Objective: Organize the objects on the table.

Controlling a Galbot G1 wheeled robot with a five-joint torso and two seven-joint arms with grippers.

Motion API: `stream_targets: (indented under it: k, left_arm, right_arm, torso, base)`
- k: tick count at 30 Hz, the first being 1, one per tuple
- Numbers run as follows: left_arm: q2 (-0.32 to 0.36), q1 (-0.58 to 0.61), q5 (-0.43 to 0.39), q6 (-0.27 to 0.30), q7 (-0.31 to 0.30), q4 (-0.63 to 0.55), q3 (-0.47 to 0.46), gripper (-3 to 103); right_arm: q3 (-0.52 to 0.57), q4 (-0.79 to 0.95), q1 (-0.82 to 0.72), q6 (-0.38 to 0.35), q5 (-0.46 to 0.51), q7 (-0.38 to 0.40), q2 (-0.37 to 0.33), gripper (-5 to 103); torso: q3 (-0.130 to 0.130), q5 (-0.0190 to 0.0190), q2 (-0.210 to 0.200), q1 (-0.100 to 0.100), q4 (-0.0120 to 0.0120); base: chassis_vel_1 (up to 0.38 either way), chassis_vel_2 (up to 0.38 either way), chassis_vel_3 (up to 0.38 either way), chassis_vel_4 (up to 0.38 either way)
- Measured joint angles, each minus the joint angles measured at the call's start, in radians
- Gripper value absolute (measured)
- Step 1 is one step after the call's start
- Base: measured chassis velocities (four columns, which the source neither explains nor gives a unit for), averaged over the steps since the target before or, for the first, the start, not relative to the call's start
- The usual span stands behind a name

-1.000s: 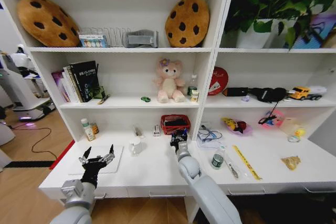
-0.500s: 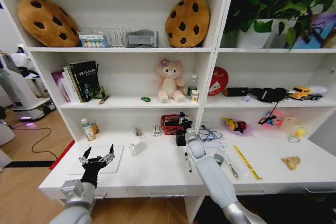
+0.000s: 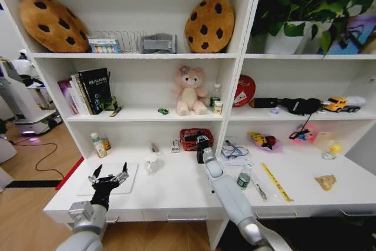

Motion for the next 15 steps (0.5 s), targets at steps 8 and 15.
stream_targets:
  k: [8, 15]
  left_arm:
    - [0.000, 0.000, 0.000, 0.000, 0.000, 0.000, 0.000, 100]
    - [0.000, 0.000, 0.000, 0.000, 0.000, 0.000, 0.000, 100]
  right_arm:
    - [-0.001, 0.009, -0.019, 0.003, -0.026, 0.026, 0.001, 19]
    - [-0.035, 0.100, -0.060, -0.060, -0.014, 0.086, -0.027, 40]
  torso:
    - [0.000, 0.0000, 0.000, 0.000, -0.0001]
    - [0.000, 0.0000, 0.000, 0.000, -0.0001]
  base:
    - [0.000, 0.000, 0.000, 0.000]
    - [0.000, 0.000, 0.000, 0.000]
